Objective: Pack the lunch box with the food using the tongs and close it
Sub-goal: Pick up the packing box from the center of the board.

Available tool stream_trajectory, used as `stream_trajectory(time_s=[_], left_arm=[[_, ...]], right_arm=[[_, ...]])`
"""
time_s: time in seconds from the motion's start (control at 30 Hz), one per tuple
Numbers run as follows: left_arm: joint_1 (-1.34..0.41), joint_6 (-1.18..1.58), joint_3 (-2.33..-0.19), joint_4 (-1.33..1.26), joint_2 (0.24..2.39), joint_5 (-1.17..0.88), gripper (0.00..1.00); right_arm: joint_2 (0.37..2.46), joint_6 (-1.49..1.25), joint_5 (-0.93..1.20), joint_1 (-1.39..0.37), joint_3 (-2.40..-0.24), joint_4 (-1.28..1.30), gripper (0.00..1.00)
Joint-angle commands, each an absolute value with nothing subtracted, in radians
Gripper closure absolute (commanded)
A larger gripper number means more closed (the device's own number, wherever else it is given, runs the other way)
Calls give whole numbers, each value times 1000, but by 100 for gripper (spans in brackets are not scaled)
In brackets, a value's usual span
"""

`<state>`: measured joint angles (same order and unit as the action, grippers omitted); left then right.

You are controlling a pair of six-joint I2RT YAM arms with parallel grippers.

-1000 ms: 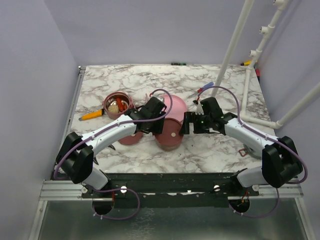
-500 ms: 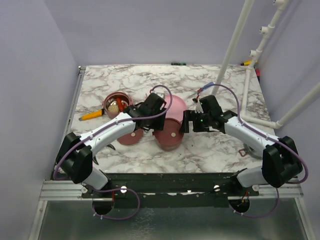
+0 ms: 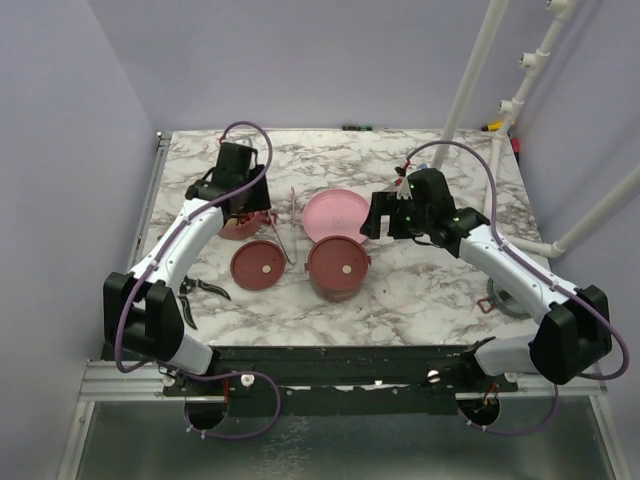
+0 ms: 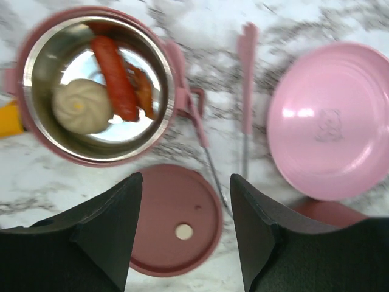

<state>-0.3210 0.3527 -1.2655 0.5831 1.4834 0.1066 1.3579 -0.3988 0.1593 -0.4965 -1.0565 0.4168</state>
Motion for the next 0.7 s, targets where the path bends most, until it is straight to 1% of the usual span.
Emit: stream_trajectory(time_s=[0.0,0.1,0.27,0.43,0.67], left_arm=[[-163,301,-1240,503,1487,138,39],[-54,290,-1220,427,1524,103,39],[65,252,-1252,390,1679,59,40],[116,192,-1308,362,1795,21,42],[141,155,-1351,363,1855,-60,45]], right_arm=[[1312,-389,68,-500,-1064,425,5],[1295,-386,89,-500,-1044,403,5],[1276,-378,122,-500,-1017,382,5],[1267,-372,115,-500,-1000,387,5],[1262,-379,122,-500,-984,381,5]])
